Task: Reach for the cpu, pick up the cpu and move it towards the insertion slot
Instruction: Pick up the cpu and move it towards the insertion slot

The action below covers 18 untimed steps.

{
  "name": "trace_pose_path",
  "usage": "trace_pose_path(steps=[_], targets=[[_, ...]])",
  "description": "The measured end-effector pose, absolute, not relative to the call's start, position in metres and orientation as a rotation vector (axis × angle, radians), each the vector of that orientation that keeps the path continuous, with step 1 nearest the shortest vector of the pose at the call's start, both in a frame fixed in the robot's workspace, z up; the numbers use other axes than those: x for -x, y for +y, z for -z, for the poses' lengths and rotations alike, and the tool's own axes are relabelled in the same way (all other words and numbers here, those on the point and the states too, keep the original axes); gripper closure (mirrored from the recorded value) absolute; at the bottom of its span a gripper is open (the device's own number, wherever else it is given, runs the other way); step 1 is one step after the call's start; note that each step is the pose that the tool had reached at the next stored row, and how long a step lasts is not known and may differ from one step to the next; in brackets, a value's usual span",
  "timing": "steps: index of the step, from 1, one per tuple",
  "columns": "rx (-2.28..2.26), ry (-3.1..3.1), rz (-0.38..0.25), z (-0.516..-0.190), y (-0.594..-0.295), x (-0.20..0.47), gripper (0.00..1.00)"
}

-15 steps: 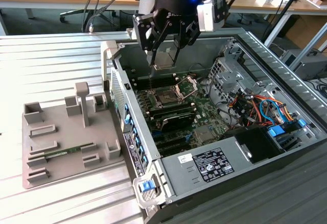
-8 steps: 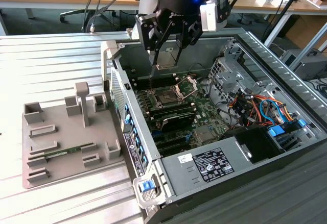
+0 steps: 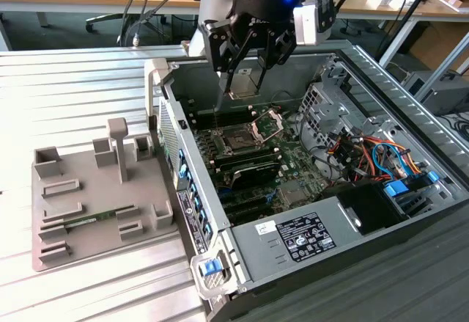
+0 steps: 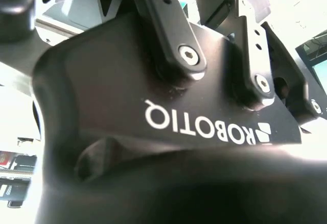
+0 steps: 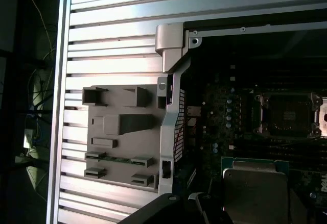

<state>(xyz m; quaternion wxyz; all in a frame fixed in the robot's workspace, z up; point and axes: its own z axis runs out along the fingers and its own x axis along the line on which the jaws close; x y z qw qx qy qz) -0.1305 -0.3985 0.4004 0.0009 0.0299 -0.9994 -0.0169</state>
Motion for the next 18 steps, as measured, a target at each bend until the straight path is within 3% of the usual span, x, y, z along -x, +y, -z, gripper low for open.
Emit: trace_pose_path(steps=[18], targets=[[-0.094, -3.138, 0.053, -0.400, -0.398, 0.118, 0.45]])
